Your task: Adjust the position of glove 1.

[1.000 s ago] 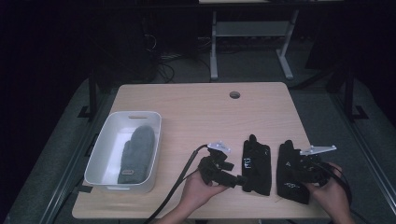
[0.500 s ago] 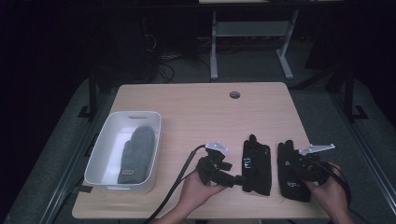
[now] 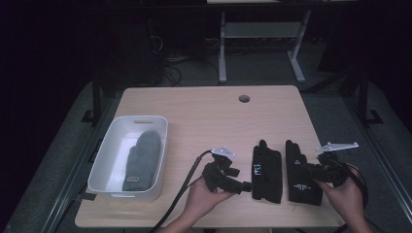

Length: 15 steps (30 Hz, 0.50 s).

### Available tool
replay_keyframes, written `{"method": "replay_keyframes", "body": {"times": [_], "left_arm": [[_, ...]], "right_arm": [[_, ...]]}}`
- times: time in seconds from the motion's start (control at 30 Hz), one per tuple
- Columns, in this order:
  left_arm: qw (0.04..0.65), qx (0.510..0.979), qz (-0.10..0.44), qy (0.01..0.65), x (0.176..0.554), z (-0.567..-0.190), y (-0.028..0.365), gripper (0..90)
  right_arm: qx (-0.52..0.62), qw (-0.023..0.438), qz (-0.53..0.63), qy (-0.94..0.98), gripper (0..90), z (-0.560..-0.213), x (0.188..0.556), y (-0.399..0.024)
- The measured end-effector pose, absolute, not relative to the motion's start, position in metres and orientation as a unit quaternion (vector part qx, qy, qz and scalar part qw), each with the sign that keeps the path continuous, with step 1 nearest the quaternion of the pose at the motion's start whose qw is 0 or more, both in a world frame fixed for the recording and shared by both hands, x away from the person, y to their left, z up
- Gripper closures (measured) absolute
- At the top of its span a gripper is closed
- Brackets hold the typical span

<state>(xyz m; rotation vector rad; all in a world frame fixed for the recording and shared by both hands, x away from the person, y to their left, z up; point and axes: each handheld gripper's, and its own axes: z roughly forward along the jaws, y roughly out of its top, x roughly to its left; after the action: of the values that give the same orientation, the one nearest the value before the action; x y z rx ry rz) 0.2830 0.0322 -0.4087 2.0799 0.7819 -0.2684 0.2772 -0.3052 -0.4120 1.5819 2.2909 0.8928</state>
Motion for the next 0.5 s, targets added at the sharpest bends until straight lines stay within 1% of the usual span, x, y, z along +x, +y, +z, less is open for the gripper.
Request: {"method": "replay_keyframes", "body": {"times": [0.23,0.37,0.5], "left_arm": [[0.440,0.833,-0.106,0.319,0.284,-0.408,0.037,22.9],[0.440,0.832,-0.105,0.320,0.284,-0.408,0.041,22.9],[0.439,0.833,-0.104,0.321,0.284,-0.408,0.044,22.9]], "right_arm": [[0.522,0.097,0.330,0.780,77.9,-0.399,0.288,-0.280],[0.522,0.081,0.339,0.779,77.8,-0.399,0.296,-0.265],[0.519,0.074,0.337,0.782,77.8,-0.401,0.303,-0.251]]}}
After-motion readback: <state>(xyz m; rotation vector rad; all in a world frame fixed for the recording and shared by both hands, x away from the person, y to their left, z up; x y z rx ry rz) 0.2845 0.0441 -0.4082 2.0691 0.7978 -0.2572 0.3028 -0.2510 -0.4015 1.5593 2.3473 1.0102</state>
